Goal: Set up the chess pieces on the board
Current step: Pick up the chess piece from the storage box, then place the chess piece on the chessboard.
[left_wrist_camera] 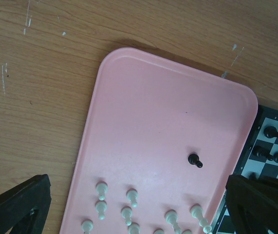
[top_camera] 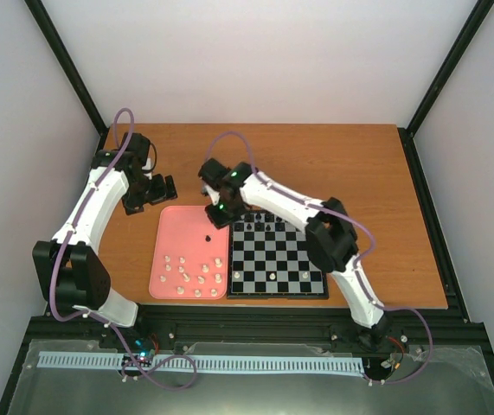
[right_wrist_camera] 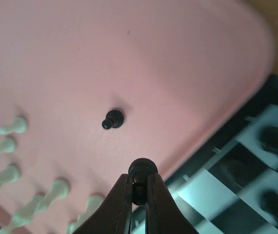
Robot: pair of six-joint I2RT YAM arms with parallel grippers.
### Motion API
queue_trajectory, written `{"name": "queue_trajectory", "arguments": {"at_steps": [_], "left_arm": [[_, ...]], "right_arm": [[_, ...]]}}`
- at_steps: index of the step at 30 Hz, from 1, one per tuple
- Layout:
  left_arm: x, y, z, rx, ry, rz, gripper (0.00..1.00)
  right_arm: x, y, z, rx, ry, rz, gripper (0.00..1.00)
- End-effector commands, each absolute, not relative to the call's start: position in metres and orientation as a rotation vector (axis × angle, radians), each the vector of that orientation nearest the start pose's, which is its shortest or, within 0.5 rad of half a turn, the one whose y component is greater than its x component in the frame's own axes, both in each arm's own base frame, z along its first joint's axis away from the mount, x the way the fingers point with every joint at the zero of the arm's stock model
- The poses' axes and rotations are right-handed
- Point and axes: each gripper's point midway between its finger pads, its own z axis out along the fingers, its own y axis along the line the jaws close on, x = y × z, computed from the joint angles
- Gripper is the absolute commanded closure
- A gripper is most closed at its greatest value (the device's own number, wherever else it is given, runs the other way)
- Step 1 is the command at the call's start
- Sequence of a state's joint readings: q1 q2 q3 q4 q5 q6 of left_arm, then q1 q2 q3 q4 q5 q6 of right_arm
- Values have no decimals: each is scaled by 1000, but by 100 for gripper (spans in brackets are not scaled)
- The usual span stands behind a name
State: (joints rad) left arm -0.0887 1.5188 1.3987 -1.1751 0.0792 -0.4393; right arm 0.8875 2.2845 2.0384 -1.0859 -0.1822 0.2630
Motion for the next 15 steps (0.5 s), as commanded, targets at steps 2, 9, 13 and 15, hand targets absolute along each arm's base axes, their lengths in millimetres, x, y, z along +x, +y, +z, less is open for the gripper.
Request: {"name": "queue_trajectory", "arguments": {"at_steps": [2, 9, 13, 15], "left_arm": [[318, -40, 179, -449, 2827, -220, 0], [321, -41, 178, -434, 2833, -224, 0], [323, -41, 175, -432, 2839, -224, 0], [325, -43, 175, -428, 2842, -231, 0]], "right_arm": [[326, 349, 157, -688, 2765, 414, 97], [330, 248, 135, -404, 2864, 286, 97], [320, 214, 109, -308, 2928, 252, 97], [317, 206, 96, -282, 2955, 250, 97]]}}
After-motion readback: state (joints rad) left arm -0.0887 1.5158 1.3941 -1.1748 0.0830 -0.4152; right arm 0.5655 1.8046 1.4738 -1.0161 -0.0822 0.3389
